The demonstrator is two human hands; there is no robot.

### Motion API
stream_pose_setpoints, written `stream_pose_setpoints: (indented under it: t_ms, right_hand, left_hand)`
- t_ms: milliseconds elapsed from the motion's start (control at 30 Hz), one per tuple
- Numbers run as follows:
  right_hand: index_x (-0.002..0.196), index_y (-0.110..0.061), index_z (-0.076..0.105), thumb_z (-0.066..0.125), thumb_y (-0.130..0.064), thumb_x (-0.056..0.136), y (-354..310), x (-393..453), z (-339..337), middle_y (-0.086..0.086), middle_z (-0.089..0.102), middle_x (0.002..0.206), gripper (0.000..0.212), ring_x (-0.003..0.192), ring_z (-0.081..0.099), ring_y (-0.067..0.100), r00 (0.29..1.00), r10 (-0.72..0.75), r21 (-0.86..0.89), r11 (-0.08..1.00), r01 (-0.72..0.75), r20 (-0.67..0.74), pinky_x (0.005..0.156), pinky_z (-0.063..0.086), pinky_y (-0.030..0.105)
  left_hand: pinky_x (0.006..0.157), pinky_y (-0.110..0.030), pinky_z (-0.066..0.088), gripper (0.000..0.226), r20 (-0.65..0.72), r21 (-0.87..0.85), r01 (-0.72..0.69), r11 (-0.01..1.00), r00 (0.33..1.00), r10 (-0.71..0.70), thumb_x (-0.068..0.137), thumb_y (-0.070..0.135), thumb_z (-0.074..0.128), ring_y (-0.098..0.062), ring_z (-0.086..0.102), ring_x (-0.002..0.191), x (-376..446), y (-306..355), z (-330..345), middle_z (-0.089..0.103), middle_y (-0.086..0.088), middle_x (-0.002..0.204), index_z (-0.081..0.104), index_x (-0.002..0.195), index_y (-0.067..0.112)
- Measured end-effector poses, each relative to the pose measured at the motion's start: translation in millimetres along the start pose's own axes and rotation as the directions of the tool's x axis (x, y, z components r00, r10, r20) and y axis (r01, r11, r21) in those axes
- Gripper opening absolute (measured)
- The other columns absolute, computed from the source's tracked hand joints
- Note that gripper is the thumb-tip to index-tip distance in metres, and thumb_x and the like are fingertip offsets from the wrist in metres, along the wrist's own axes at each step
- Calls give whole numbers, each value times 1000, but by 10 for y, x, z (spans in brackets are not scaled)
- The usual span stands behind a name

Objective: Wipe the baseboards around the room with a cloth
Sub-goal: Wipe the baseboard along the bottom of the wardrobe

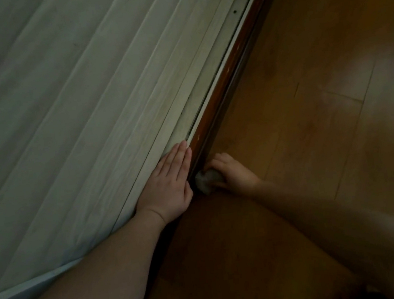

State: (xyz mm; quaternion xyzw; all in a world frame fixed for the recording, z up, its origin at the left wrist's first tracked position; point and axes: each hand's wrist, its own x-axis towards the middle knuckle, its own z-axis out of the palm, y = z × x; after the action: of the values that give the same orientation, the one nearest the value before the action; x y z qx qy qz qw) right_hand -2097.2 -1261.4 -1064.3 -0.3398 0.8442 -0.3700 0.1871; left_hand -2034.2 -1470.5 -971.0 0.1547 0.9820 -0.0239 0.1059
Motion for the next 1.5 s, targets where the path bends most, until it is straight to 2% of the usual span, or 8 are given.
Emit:
stream_pose_setpoints:
  t_ms: [167, 467, 567, 700, 833, 1133, 1367, 1500]
  right_hand:
    - [126, -11, 58, 74, -21, 85, 182, 319, -412, 10, 55, 130, 45, 123, 46, 23, 983, -53, -131, 988, 77, 179, 99, 33, 24]
    - [123, -17, 56, 75, -26, 83, 524, 528, -822, 7, 55, 125, 46, 117, 51, 25, 991, 130, -199, 972, -121, 34, 89, 37, 26]
    - [118, -19, 56, 74, -27, 83, 625, 543, -880, -1, 52, 115, 40, 109, 51, 20, 966, 225, -140, 960, -242, -127, 85, 36, 26]
    - [110, -19, 51, 70, -23, 85, 694, 587, -1103, 2, 50, 111, 32, 108, 51, 25, 830, 399, -117, 873, -474, -389, 84, 39, 32]
    - [102, -23, 46, 71, -26, 85, 526, 517, -1146, -1, 47, 105, 30, 104, 50, 23, 846, 353, -136, 890, -435, -399, 80, 38, 30]
    - [127, -20, 52, 68, -29, 88, 270, 35, -887, 4, 51, 116, 44, 110, 50, 25, 847, 401, -96, 884, -458, -349, 86, 40, 31]
    - [122, -17, 56, 68, -36, 88, 159, -28, -1112, 4, 51, 112, 41, 108, 51, 24, 864, 425, -112, 877, -467, -269, 88, 44, 34]
    - [118, -17, 56, 71, -37, 86, -99, -152, -1472, 1, 48, 109, 40, 107, 48, 22, 850, 455, -18, 879, -477, -266, 86, 39, 31]
  left_hand:
    - [125, -42, 14, 72, -20, -5, -2, 1000, 1000, 2, 95, 37, 25, -24, 1, 154, -4, 2, 14, 2, -14, 166, 7, 157, 4]
    - [125, -41, 11, 72, -28, -3, -2, 1000, 1000, 2, 96, 37, 26, -23, -1, 154, -12, -9, 48, 0, -13, 166, 4, 157, 4]
    - [125, -41, 12, 72, -27, 2, 1, 1000, 1000, -1, 96, 37, 24, -23, -1, 154, -11, -9, 53, 0, -13, 166, 5, 157, 4]
    - [125, -41, 12, 72, -29, 17, 1, 1000, 1000, -1, 95, 36, 24, -23, -1, 154, -6, -11, 56, 0, -13, 166, 5, 157, 4]
    - [125, -42, 13, 72, -32, 21, 0, 1000, 999, 1, 96, 36, 26, -23, 0, 154, -3, -12, 58, 1, -13, 166, 6, 156, 4]
    - [125, -41, 0, 73, 81, 81, 42, 996, 996, -48, 104, 44, 22, -23, -19, 151, 8, 38, -17, -18, -15, 164, -17, 152, 6]
    - [125, -42, 1, 69, 37, 42, 124, 991, 991, -125, 105, 43, 27, -25, -3, 153, 473, 300, -447, -3, -12, 166, -4, 158, 11]
    - [125, -37, 1, 77, 262, 1, 18, 1000, 965, -17, 103, 45, 37, -21, -3, 153, 1005, 178, -971, -6, -6, 167, -9, 158, 15]
